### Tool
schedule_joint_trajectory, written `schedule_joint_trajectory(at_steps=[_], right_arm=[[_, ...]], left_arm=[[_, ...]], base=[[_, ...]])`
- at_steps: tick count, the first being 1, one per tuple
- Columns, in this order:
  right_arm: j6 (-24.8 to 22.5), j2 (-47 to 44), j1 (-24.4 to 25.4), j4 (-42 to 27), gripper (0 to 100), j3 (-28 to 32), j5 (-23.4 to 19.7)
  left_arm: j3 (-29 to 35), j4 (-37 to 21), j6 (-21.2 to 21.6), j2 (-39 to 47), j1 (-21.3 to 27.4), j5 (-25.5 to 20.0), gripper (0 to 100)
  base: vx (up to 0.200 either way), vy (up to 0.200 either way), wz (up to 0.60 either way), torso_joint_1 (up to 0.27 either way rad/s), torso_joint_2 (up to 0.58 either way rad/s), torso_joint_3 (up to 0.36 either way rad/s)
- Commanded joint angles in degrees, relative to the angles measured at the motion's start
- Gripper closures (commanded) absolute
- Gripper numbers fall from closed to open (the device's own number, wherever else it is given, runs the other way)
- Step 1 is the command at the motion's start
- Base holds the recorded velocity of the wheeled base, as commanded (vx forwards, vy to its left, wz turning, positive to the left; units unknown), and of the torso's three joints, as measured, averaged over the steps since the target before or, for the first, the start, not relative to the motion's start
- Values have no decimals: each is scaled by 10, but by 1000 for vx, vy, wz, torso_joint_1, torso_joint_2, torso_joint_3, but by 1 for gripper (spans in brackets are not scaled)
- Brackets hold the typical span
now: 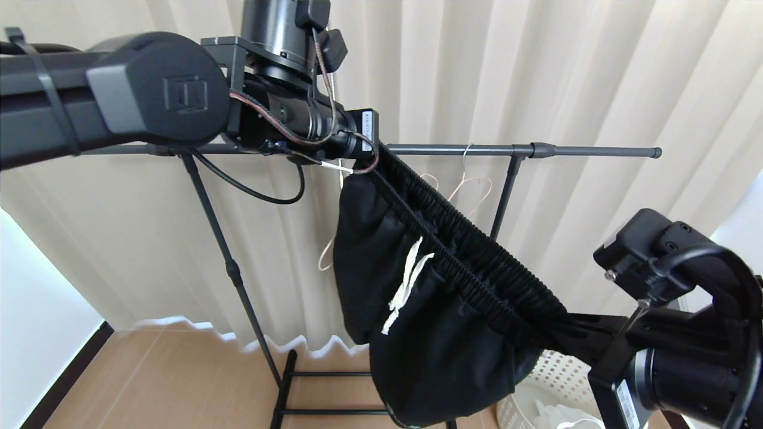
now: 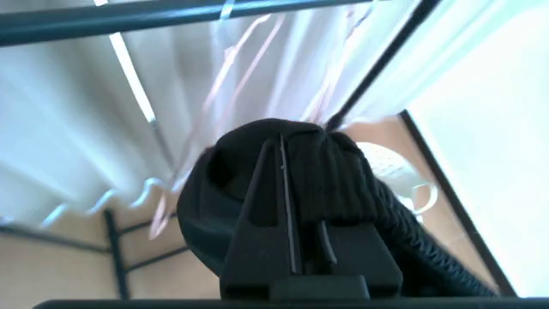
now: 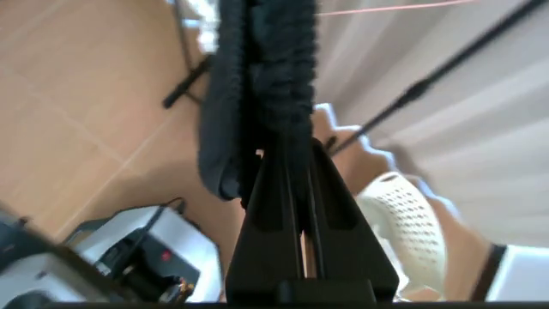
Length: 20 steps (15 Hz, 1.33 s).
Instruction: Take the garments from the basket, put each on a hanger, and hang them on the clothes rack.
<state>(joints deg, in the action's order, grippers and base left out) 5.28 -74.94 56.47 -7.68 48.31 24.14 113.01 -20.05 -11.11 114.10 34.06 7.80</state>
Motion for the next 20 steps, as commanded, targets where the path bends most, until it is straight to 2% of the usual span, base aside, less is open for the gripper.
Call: schedule_joint_trajectory(at_steps=[1,3,6,8,15,17,19,20], right_arm=[[39,-19,43,14,100,-1,-22],[55,-20,51,46,100,-1,-51],[62,-19,63,91,100,-11,-57],[79,-21,64,98,100,-12,-88],[90,-39,64,100,100,-11,-88],[87,-38,64,98,100,-13,-86],[81,-33,53,88,100,-23,-78],[74,-26,27,86,100,-29,-78]], left_arm=[[16,14,-13,46,3,-6,100],[16,27,-18,49,0,-7,100],[16,41,-38,49,0,-8,100],[16,50,-39,50,2,-9,100],[16,55,-40,53,10,-9,100],[16,48,-40,45,10,-9,100],[16,-13,-40,0,5,-7,100],[4,-48,-41,-24,-3,-3,100]], base=[[0,0,0,0,0,0],[0,0,0,0,0,0],[0,0,0,0,0,0],[0,0,0,0,0,0],[0,0,0,0,0,0],[0,0,0,0,0,0],[0,0,0,0,0,0],[0,0,0,0,0,0]])
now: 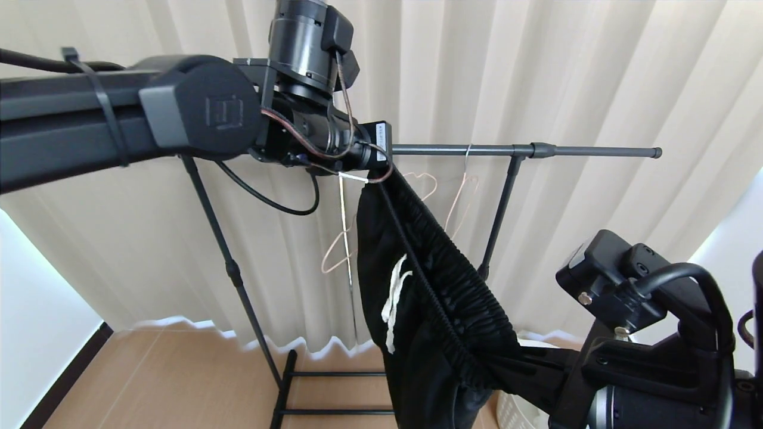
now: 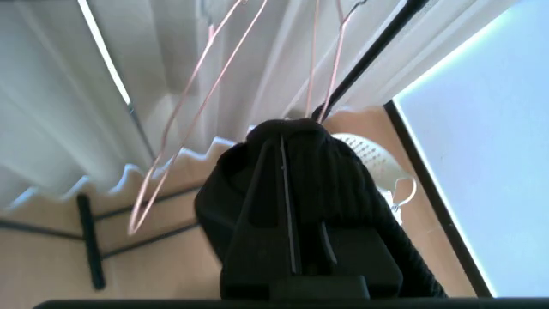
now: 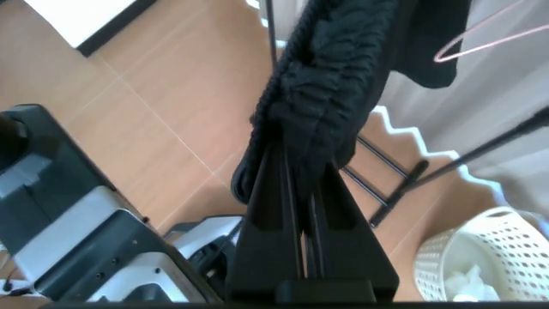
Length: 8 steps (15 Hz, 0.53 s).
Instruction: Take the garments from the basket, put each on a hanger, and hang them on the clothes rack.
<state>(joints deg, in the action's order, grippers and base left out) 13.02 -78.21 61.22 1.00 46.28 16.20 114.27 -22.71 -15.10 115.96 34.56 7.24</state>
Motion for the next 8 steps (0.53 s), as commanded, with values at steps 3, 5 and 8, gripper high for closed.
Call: schedule_joint_trajectory(at_steps=[3,5,8], right_arm=[[-50,48,-90,-42,100,-22,31],[-67,44,-138,-41,100,-9,37],[-98,-48,-179,-38,100,77,101]], left_arm=[[-114,-103,4,-147,-12,1,100],[-221,-119,22,-208,-9,2,100],[-362,-107,67,-289,15,8,100]], base=[[0,0,0,0,0,0],[0,0,0,0,0,0],[0,0,0,0,0,0]])
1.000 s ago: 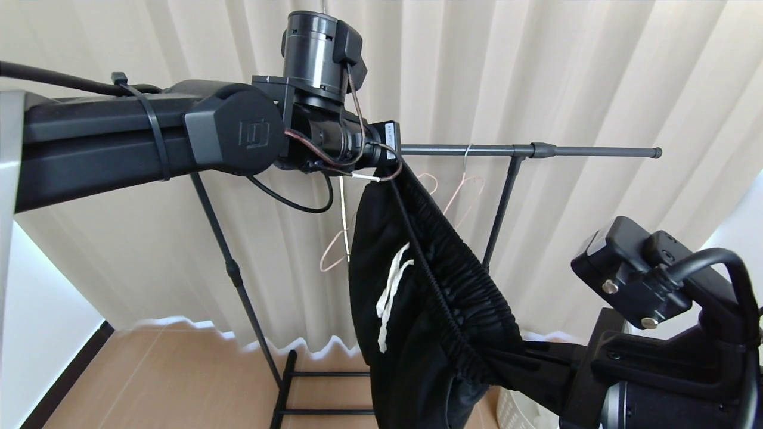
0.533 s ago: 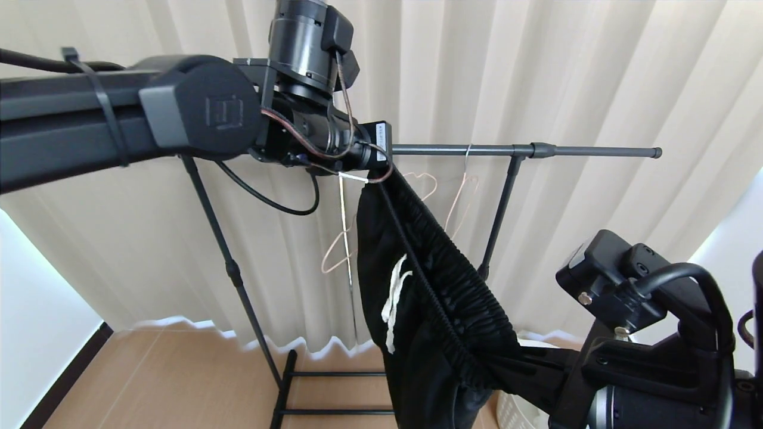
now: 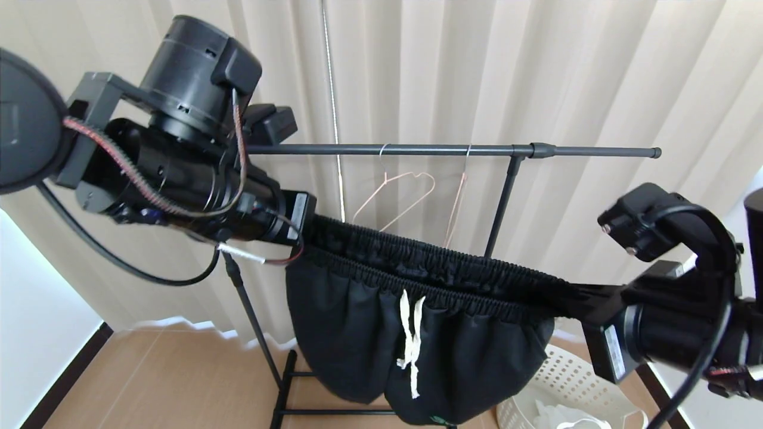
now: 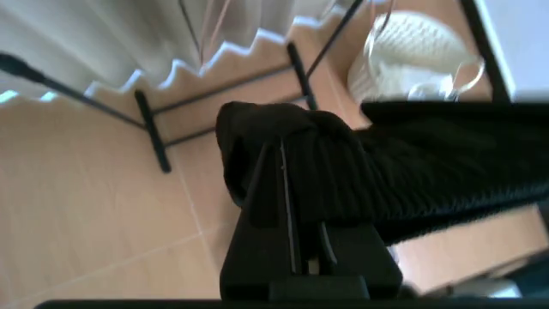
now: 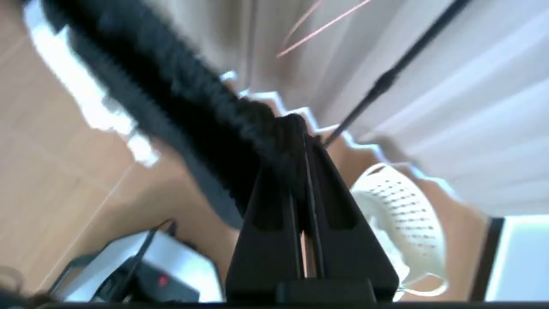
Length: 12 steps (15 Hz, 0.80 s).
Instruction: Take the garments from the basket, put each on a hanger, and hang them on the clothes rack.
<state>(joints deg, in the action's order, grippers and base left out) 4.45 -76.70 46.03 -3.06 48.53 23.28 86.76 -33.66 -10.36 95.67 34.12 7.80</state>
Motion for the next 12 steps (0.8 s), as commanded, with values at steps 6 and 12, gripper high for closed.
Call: schedule_joint_trajectory(at_steps=[6,12], right_arm=[[9,-316,-62,5,100,344,39],[101,-403,-38,2,100,478,34]], left_arm=[[-217,42,-36,-114,149,2,100],[-150,76,-158,-15,255,-2,100]], base=[[0,0,0,0,0,0],[0,0,0,0,0,0]])
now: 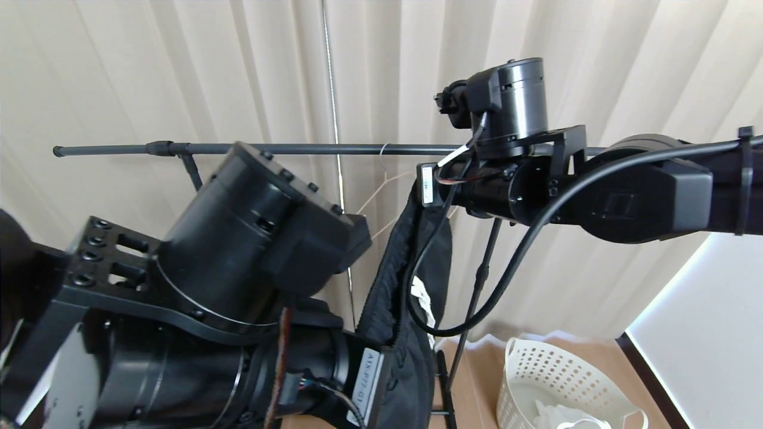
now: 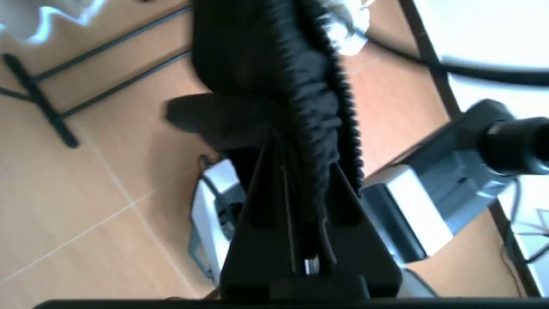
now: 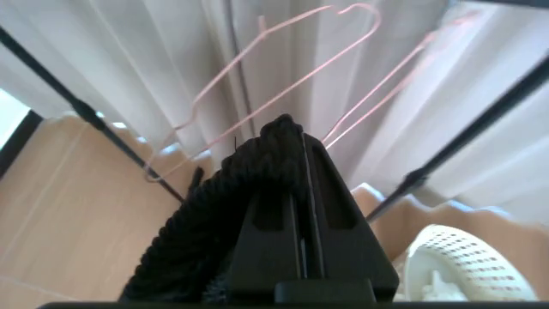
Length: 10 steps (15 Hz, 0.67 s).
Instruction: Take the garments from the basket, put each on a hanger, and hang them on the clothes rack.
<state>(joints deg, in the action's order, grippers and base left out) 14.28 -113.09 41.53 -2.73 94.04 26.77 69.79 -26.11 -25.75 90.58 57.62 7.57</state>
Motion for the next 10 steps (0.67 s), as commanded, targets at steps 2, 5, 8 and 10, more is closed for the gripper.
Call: schedule_joint_trajectory(at_steps=[2,5,8,10], right_arm=[[18,-40,20,1,100,26,-1],[29,-21,18,-3,100,23,-1],[35,24,-1,-3,100,-7,-1],[35,76,-22,-6,100,-52,-1]], left_arm=[[56,1,-26,59,31,2,100],[54,-4,-32,60,27,4,100],[25,-5,-30,22,7,5,100],[10,-4,-20,0,-27,5,100]], base=[[0,0,0,0,0,0],[0,0,0,0,0,0],[0,0,0,0,0,0],[0,0,0,0,0,0]])
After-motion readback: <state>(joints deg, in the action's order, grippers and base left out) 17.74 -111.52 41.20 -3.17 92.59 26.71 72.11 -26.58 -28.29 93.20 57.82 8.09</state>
